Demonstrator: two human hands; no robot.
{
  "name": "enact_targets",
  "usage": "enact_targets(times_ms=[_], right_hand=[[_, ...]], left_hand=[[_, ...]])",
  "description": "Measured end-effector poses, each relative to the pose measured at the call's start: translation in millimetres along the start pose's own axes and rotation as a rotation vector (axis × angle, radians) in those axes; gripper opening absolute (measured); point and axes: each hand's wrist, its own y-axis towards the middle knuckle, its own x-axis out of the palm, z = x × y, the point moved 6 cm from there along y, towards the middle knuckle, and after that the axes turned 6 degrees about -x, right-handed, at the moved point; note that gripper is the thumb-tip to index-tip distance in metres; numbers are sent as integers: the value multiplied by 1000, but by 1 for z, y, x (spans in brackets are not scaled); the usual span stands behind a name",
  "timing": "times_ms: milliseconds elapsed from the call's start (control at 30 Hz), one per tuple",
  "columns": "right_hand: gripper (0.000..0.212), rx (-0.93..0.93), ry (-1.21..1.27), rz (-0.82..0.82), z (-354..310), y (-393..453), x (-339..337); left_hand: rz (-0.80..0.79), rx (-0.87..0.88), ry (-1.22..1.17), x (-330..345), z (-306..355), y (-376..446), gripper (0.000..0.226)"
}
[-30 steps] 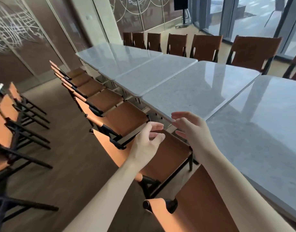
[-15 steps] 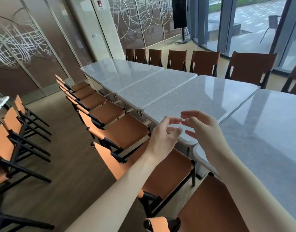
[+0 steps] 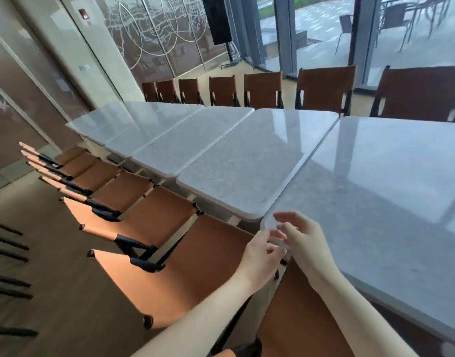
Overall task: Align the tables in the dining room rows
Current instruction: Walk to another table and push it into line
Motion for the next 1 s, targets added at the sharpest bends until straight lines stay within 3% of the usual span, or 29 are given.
enact_targets(times_ms=[167,300,500,600,700,800,1000], right_hand=[[31,-3,-293,184,75,10,-67],[49,2,-741,51,141,23,-91],[104,163,-1279,-205,209,49,-152],[123,201,-1362,-272,236,62,-179],[134,55,-1395,-262,252,66,-184],[132,-40,-1354,-202,258,65,-186],[126,-32,-1348,-192,259,64,-187]], left_hand=[[-90,99,258,61,-28,47,26],[-117,167,587,104,-71,68,30],[-167,258,846,126,-97,93,51],[-169,295,903,127,-97,115,64],[-206,371,1000,131,-97,136,76],[-276,486,1094,136,-98,155,87],[-317,630,1164,148,-94,196,113]])
